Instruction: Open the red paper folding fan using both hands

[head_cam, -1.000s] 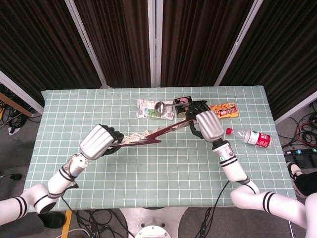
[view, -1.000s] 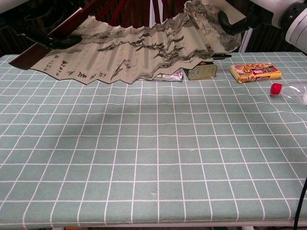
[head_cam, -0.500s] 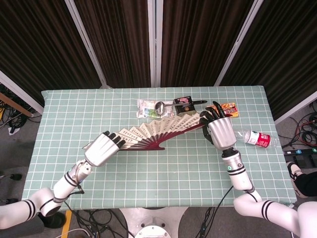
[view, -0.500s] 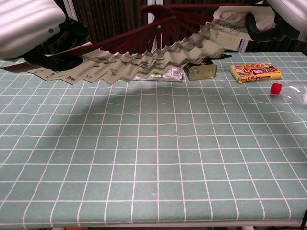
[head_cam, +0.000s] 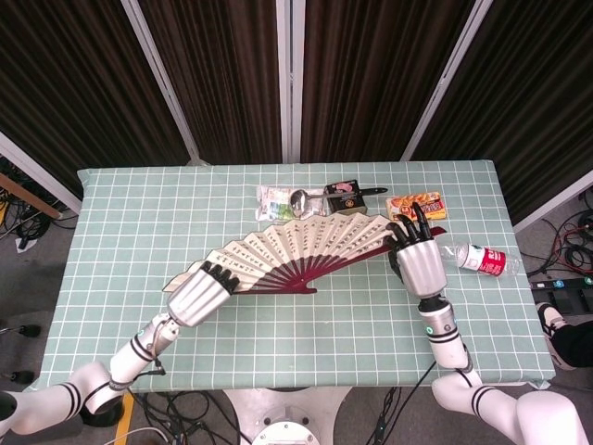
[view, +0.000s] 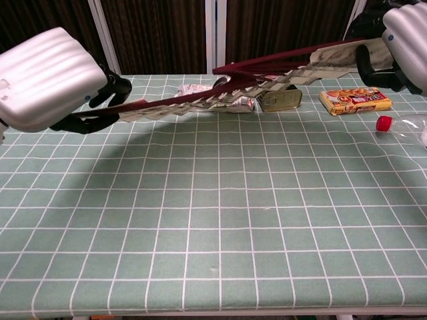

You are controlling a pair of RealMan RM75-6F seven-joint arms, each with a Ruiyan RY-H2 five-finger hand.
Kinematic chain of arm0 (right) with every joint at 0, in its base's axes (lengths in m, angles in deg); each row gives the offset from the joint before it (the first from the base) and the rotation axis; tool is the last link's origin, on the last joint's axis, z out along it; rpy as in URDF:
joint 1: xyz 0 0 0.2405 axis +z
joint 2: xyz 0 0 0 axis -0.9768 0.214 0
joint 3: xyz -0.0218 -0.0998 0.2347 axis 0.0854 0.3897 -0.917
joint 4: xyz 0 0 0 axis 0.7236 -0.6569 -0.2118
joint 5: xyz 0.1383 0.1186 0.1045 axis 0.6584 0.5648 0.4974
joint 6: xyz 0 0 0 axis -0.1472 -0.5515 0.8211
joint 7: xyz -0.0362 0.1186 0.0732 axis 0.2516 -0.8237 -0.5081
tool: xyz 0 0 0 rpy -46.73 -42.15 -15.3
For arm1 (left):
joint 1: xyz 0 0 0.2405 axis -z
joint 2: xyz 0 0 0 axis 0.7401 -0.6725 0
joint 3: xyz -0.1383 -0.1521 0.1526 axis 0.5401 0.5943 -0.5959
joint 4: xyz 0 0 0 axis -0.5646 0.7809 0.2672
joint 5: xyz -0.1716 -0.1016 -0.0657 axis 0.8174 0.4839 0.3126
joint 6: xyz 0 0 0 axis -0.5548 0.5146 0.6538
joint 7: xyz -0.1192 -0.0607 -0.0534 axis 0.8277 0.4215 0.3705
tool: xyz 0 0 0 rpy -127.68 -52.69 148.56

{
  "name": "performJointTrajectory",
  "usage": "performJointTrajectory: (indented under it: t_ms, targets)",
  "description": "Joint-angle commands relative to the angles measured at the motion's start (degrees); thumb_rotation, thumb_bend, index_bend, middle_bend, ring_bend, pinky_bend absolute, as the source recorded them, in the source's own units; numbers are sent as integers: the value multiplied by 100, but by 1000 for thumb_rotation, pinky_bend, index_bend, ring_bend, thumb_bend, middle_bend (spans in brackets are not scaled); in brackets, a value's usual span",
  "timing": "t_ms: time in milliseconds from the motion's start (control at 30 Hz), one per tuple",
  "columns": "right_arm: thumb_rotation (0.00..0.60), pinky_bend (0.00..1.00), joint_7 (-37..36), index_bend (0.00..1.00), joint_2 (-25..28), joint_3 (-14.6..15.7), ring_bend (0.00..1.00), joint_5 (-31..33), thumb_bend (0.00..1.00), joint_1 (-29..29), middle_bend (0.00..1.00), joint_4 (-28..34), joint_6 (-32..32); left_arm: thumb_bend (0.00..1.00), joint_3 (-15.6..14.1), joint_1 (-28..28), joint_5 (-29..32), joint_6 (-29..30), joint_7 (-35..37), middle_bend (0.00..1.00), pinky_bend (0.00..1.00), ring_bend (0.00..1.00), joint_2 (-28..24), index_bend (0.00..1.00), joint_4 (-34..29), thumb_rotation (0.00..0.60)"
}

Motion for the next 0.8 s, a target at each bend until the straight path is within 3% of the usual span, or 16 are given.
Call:
performJointTrajectory:
  t_ms: [33,133,300,367,467,667,800]
  targets:
    - [600,0,-88,571,-143,96,219,36,549,-194,366,-95,25,340,-57,-34,-31,14,-10,681,795,704,84,596,65,600]
    - [600,0,-52,490,-196,123,188,74,547,-326,332,-104,11,303,-136,-87,-1,-65,-77,656,731,677,134,578,73,600]
    - [600,0,102,279,-144,227,95,186,526,-539,246,95,244,28,-238,-126,247,-532,-181,452,637,471,28,359,-413,600]
    - [600,0,376,142,3,314,29,290,477,-658,174,420,492,0,-246,-133,487,-862,-224,380,595,400,-97,282,-823,600]
    - [600,0,770,23,317,412,0,453,406,-795,88,1093,838,0,-232,-102,897,-1407,-364,277,492,288,-356,188,-1519,600]
    - [600,0,1372,0,1019,458,0,809,261,-890,6,2405,1461,0,49,179,1922,-2523,-173,145,310,111,-901,68,-2641,600]
    - [600,0,1545,0,1511,388,0,1088,119,-899,0,3145,1798,0,224,322,2459,-2974,409,89,193,23,-1101,48,-2915,600]
